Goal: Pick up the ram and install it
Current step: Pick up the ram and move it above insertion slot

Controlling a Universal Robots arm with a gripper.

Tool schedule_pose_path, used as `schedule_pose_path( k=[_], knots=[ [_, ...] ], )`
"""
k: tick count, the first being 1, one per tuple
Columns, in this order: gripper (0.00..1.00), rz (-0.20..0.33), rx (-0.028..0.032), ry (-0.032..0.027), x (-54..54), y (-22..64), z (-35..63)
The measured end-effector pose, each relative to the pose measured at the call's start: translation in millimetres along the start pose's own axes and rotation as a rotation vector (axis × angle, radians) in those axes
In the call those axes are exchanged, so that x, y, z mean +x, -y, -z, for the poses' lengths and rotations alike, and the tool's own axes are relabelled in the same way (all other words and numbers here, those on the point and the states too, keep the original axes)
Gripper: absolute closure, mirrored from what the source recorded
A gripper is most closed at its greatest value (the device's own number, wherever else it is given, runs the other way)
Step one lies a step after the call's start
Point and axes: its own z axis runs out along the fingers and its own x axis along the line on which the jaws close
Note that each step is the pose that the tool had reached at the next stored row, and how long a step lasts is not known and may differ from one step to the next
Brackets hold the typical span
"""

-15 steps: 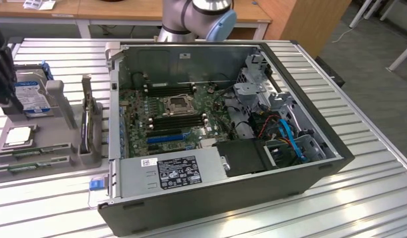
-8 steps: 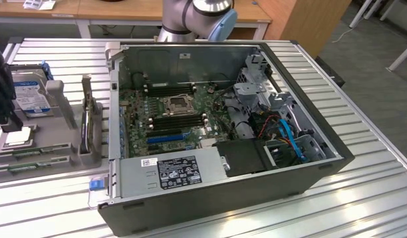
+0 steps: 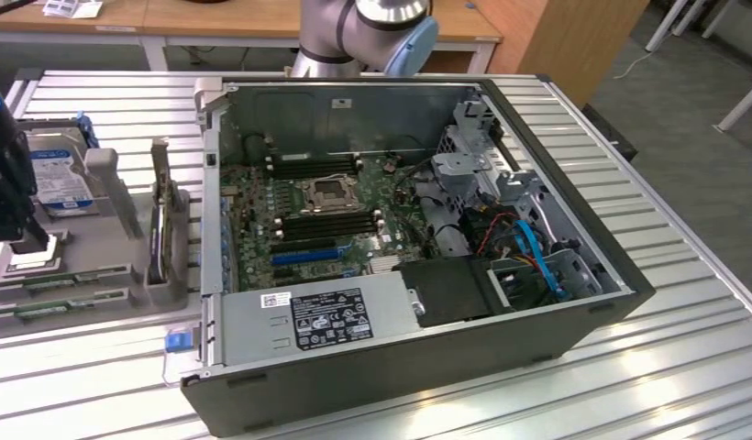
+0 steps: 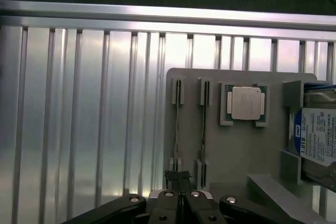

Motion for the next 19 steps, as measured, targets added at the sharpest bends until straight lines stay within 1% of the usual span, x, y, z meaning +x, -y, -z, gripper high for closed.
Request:
schedule_pose_path(
  k=[19],
  knots=[
    [0.89,0.0,0.0,0.0,-0.8,0.7,-34.5]
  ],
)
